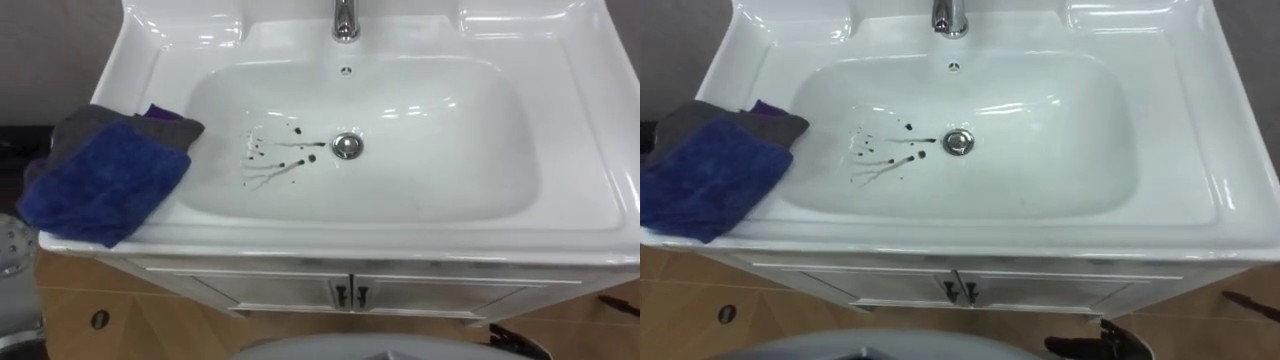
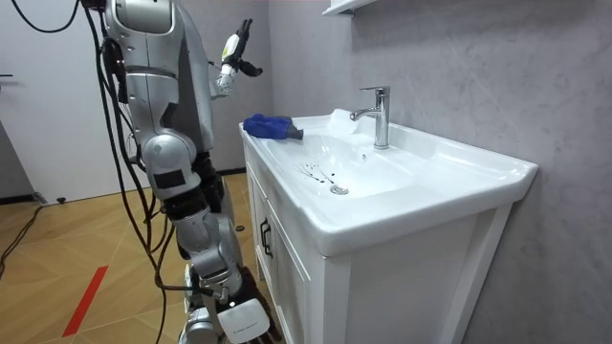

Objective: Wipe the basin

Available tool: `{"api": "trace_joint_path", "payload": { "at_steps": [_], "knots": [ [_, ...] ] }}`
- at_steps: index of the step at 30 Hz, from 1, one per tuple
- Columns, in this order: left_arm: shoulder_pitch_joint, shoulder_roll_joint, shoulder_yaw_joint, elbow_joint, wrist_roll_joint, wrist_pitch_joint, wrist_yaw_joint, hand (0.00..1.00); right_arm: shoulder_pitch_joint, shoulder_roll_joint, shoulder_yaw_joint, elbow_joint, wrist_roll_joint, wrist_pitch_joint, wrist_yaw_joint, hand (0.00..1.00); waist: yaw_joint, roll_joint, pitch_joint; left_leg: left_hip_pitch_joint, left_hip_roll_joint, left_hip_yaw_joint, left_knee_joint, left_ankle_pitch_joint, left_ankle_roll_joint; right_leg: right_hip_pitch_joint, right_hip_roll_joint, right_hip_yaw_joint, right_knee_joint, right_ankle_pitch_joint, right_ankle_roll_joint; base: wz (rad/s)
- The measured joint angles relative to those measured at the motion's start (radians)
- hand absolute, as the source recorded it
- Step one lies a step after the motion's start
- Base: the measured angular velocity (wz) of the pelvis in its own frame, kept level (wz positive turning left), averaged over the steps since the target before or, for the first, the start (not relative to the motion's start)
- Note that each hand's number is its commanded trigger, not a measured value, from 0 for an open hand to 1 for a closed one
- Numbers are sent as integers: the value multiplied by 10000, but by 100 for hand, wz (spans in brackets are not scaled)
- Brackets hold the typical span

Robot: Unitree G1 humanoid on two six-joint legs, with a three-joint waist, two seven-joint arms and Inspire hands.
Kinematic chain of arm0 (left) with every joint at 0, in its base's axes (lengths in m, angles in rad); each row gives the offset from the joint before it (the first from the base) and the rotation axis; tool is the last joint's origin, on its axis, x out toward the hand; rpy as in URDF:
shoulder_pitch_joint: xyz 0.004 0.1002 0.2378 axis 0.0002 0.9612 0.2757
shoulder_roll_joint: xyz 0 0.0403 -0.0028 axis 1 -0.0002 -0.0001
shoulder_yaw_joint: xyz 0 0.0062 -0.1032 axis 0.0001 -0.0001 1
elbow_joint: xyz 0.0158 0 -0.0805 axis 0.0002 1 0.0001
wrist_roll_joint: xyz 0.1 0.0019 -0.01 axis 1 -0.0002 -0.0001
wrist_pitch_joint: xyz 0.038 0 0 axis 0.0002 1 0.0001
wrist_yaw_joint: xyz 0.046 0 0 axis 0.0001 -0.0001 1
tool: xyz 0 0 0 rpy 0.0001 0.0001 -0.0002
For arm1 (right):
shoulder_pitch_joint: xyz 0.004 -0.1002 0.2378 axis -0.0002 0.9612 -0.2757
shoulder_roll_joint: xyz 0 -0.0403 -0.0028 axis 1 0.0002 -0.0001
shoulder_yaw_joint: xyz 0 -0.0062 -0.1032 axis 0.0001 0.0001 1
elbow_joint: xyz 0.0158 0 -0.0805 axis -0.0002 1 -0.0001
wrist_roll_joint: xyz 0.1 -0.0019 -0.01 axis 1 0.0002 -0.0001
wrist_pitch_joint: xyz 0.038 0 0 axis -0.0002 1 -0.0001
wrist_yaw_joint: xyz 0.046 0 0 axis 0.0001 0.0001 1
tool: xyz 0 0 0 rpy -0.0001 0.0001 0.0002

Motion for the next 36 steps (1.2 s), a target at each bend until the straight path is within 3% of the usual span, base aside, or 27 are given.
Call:
{"api": "trace_joint_path", "payload": {
  "at_steps": [4, 14, 21, 36],
  "knots": [
    [204, 0, -162, -1, 667, 438, -700, 0, -84, -192, -6, 173, -112, 203, 184, 0, 59, 80, -48, -92, 18, 87, 1, 0, 0, -126, 6, 7, 14, 0, 0, -1],
    [282, 21, -811, -424, 1248, 1507, -2536, 0, -276, -186, -2, 150, -273, 459, 161, 0, -178, 22, -11, -119, 24, 113, 3, 0, 0, -132, -13, -83, 53, 2, 2, 2],
    [199, 183, -1482, -620, 1763, 1787, -3327, 0, -304, -186, 51, 88, -183, 489, 56, 0, -274, 33, 23, -174, 27, 122, 13, 0, 0, -158, -9, -145, 18, 2, 2, 0],
    [588, 188, -2560, -506, 1953, 1927, -3767, 0, -261, -193, 103, 244, -319, 500, -224, 0, -495, 8, 48, -183, 31, 53, -5, 0, 0, -138, 9, -102, 31, 4, 3, 0]
  ]
}}
